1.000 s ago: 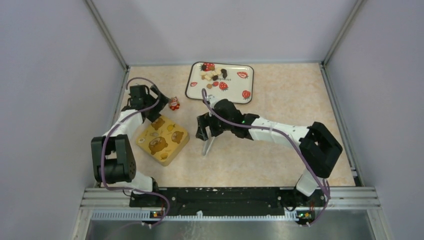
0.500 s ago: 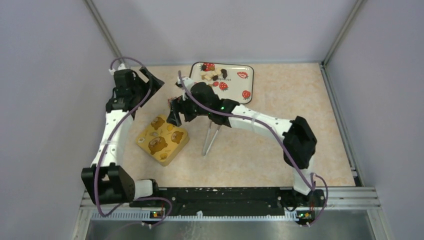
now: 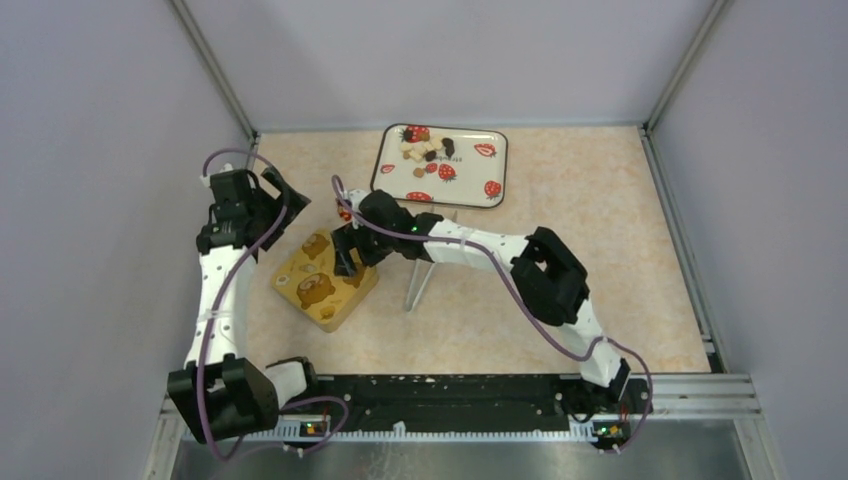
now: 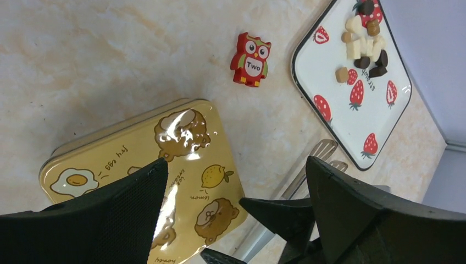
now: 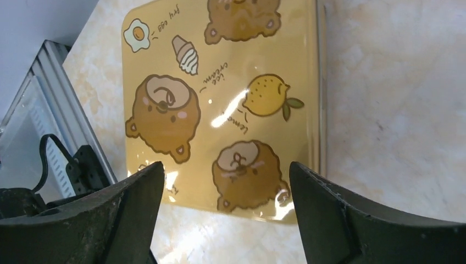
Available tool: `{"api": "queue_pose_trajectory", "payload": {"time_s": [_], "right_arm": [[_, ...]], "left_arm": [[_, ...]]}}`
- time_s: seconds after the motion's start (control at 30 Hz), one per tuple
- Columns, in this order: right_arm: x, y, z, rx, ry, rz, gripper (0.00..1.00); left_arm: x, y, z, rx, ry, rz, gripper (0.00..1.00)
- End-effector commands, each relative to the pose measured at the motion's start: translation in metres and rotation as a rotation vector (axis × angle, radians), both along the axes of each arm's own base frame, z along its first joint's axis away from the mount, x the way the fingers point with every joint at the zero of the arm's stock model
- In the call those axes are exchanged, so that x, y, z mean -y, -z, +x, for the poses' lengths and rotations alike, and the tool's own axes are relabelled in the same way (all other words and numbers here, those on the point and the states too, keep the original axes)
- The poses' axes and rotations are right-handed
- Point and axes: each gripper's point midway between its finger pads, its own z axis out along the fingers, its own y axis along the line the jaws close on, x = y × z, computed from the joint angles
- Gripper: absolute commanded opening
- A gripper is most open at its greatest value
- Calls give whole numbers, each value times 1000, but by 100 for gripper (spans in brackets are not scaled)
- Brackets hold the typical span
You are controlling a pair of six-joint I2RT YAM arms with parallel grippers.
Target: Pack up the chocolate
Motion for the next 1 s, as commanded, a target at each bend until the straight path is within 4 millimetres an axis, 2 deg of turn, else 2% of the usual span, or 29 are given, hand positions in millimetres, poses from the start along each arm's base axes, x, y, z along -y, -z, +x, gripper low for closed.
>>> {"api": "queue_pose_trajectory", "payload": {"time_s": [0.0,0.07,0.1,0.23,0.33,0.4,0.47,0.57,0.63,0.73,0.87,0.97], "right_arm": [[28,-104,10,156,69,78,83],[51,-133,23,216,142,87,86],[69,-151,33,252,208,86,87],[165,-168,81,306,524,-39,95],[244,-167,105,309,740,-147,96],[291,-160,107,330,850,-249,96],[331,-153,104,360,932,-350,96],[380,-139,89,413,1020,-480,98],[397,-129,80,434,1037,-523,99],[413,-110,64,428,1047,-554,99],[422,-90,48,405,1056,-533,97],[424,-91,42,398,1074,-476,97]], "left_arm": [[2,-19,-7,57,41,36,99],[2,-24,-10,64,55,55,99],[3,-27,-11,66,65,64,99],[13,-46,-17,126,143,84,99],[25,-65,-23,205,211,92,99],[34,-76,-28,262,269,104,99],[44,-81,-33,324,340,121,99],[53,-74,-41,378,409,156,99],[55,-64,-49,367,434,172,99],[60,-58,-58,371,485,193,99],[57,-44,-62,336,483,217,99],[50,-32,-60,286,443,213,99]]}}
